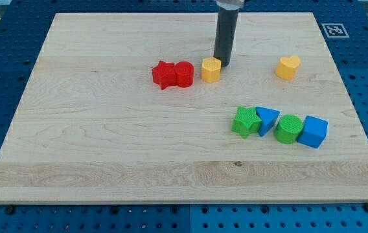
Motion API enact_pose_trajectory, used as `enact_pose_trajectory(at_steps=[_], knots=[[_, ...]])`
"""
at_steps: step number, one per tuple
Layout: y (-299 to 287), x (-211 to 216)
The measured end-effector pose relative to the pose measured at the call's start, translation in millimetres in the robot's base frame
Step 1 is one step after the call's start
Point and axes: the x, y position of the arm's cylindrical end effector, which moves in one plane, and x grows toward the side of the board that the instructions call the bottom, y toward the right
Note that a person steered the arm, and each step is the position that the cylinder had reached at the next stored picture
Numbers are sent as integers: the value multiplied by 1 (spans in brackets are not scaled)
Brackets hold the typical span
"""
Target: Move the yellow heart closer to the yellow hexagon
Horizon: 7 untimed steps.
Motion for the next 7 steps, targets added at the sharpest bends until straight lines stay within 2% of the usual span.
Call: enact_pose_trajectory(at_steps=[3,4,5,7], knots=[[0,17],[3,-20],[43,-38],[193,-33]])
